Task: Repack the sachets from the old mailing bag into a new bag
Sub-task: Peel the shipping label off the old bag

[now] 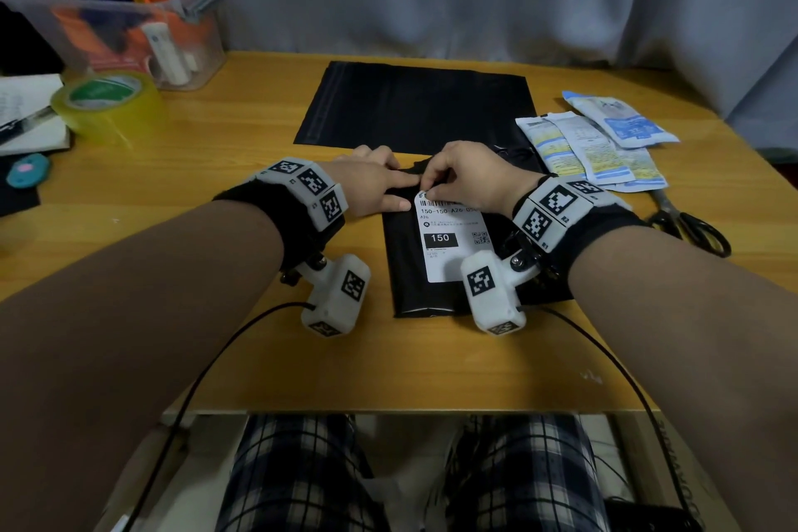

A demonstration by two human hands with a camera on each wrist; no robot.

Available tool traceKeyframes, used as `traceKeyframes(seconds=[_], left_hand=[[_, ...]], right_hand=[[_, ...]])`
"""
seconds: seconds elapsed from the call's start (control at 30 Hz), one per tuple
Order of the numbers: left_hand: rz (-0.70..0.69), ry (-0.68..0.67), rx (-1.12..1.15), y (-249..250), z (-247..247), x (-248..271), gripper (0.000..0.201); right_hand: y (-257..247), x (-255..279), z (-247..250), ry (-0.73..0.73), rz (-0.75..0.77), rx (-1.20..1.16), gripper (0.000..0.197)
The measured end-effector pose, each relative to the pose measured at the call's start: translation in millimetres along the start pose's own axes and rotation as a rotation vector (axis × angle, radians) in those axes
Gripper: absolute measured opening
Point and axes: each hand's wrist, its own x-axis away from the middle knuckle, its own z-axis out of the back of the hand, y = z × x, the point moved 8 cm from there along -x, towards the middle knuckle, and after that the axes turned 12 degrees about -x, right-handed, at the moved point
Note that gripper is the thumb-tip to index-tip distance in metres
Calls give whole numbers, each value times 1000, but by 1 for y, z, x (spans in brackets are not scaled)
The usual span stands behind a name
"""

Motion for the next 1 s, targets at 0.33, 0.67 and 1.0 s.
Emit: traceKeyframes(seconds=[0.33, 0.67, 1.0], left_hand=[[24, -31, -6, 0, 0, 2, 51], [35, -27, -17, 5, -3, 8, 52], [-36, 226, 125, 12, 19, 25, 41]], right_hand=[[-7, 4, -2, 1, 23, 121, 8], [1, 16, -1, 36, 10, 19, 37], [-3, 22, -10, 0, 41, -33, 14]])
